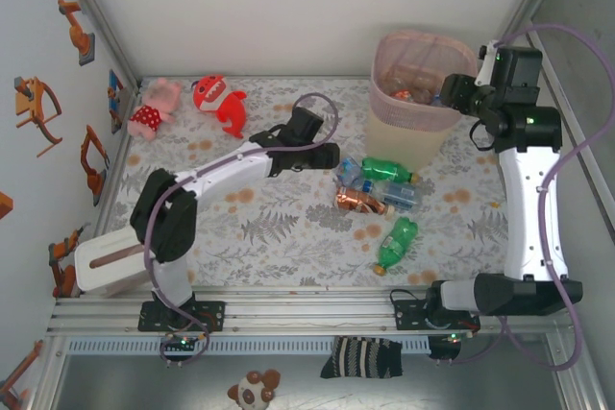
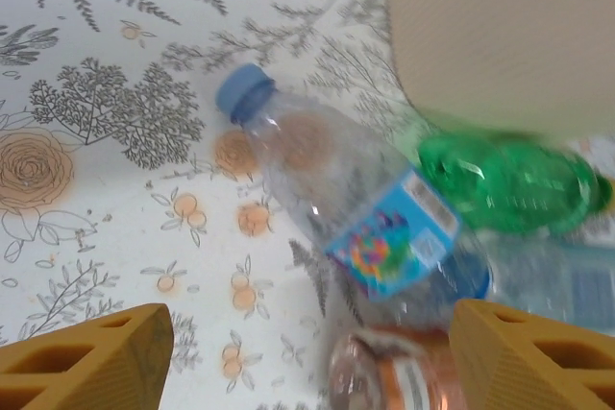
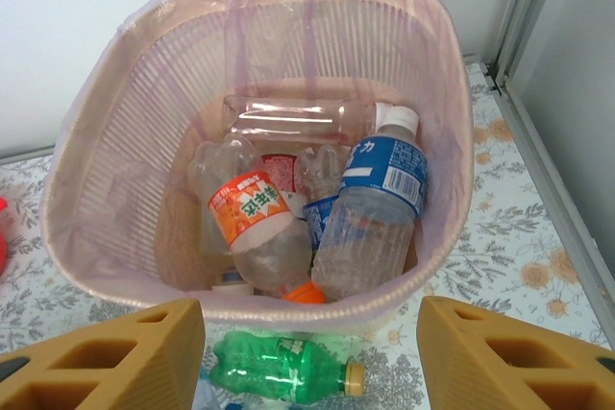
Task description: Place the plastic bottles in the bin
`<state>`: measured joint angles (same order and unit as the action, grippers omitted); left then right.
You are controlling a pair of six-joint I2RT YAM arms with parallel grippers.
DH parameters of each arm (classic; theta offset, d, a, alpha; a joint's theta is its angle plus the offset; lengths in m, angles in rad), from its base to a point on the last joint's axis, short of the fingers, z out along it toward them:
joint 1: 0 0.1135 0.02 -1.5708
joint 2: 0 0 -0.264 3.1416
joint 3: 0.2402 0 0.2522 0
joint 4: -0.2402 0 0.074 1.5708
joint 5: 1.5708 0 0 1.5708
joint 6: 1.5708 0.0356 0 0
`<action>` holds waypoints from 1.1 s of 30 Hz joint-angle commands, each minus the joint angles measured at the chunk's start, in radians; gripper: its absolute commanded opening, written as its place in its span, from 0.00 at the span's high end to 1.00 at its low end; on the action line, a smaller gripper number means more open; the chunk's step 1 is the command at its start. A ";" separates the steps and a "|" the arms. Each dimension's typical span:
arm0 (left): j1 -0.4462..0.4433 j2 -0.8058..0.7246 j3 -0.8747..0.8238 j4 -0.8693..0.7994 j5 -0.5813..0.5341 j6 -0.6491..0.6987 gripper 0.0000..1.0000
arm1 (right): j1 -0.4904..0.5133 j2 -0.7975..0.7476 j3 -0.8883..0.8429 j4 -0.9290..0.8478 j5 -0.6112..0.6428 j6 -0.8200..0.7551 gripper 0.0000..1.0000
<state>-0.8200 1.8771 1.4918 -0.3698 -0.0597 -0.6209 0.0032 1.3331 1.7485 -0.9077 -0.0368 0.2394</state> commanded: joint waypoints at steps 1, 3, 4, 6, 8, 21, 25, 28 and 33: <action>0.007 0.051 0.067 -0.003 -0.052 -0.178 0.20 | -0.002 -0.036 -0.030 0.014 0.014 0.005 0.41; 0.011 0.093 0.092 0.044 -0.007 -0.216 0.18 | -0.002 -0.048 -0.045 0.013 0.017 -0.001 0.41; 0.012 0.116 0.108 0.052 0.003 -0.234 0.17 | -0.002 -0.052 -0.053 0.011 0.019 -0.003 0.41; 0.012 0.164 0.150 0.054 0.019 -0.262 0.15 | -0.002 -0.063 -0.066 0.012 0.020 -0.007 0.41; 0.012 0.207 0.193 0.032 0.018 -0.294 0.14 | -0.001 -0.071 -0.074 0.012 0.019 -0.008 0.41; 0.011 0.408 0.364 -0.205 0.017 -0.431 0.14 | -0.002 -0.088 -0.099 0.015 0.014 -0.007 0.41; 0.019 0.410 0.354 -0.294 -0.044 -0.465 0.15 | -0.002 -0.085 -0.111 0.025 0.002 0.005 0.41; 0.033 0.389 0.309 -0.303 -0.056 -0.476 0.16 | -0.002 -0.082 -0.118 0.031 -0.008 0.013 0.41; 0.057 0.308 0.174 -0.234 -0.057 -0.476 0.20 | -0.001 -0.080 -0.123 0.041 -0.018 0.023 0.41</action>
<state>-0.7868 2.2345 1.7340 -0.5686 -0.0868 -1.0763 0.0032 1.2598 1.6360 -0.8989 -0.0414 0.2420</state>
